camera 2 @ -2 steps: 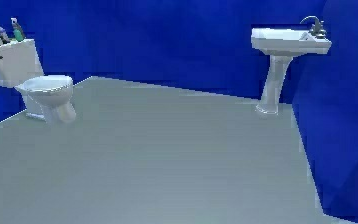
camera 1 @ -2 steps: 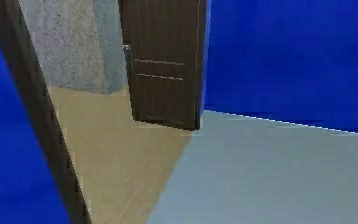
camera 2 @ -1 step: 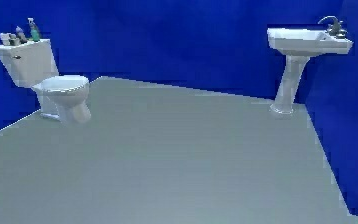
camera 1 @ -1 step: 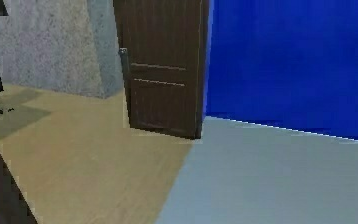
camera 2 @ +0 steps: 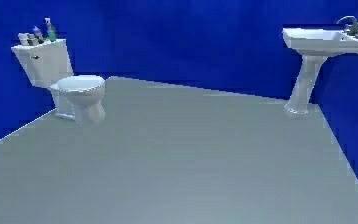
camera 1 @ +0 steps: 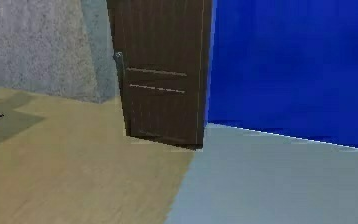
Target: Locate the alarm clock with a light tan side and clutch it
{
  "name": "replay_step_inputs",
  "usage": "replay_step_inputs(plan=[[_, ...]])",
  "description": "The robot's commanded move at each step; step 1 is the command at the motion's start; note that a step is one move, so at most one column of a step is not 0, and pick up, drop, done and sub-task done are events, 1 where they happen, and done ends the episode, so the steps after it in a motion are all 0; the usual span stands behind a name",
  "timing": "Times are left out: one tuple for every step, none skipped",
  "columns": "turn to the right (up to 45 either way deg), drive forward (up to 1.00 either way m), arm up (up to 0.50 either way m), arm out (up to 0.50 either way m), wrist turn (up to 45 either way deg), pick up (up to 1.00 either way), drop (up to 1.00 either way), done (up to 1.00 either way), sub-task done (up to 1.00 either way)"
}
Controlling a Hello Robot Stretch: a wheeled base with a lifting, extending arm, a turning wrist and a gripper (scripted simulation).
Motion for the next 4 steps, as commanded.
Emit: replay_step_inputs(plan=[[45.0, 0.0, 0.0, 0.0, 0.0, 0.0, 0.0, 0.0, 0.0], [45.0, 0.0, 0.0, 0.0, 0.0, 0.0, 0.0, 0.0, 0.0], [18.0, 0.0, 0.0, 0.0, 0.0, 0.0, 0.0, 0.0, 0.0], [0.0, 0.25, 0.0, 0.0, 0.0, 0.0, 0.0, 0.0, 0.0]])
